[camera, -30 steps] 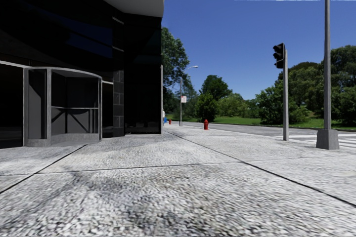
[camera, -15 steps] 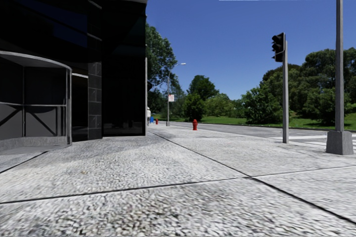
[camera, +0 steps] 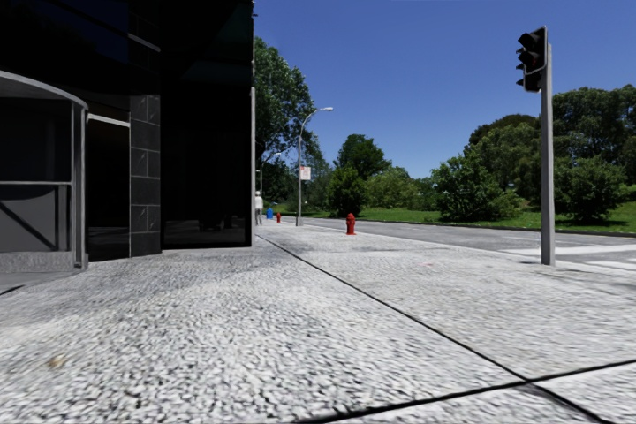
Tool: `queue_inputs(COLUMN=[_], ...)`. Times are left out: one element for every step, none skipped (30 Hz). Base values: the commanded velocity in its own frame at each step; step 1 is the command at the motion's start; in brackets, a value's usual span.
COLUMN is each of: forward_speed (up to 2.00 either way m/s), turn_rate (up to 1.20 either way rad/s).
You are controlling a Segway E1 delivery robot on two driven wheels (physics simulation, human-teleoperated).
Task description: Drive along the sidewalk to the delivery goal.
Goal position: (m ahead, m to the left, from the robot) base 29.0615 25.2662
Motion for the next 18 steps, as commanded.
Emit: queue_inputs(forward_speed=[2.00, 2.00, 2.00, 2.00, 2.00, 2.00, 2.00, 2.00, 2.00, 2.00, 2.00, 2.00, 2.00, 2.00, 2.00, 2.00, 2.00, 2.00], turn_rate=[0.00, 0.00, 0.00, 0.00, 0.00, 0.00, 0.00, 0.00, 0.00, 0.00, 0.00, 0.00, 0.00, 0.00, 0.00, 0.00, 0.00, 0.00])
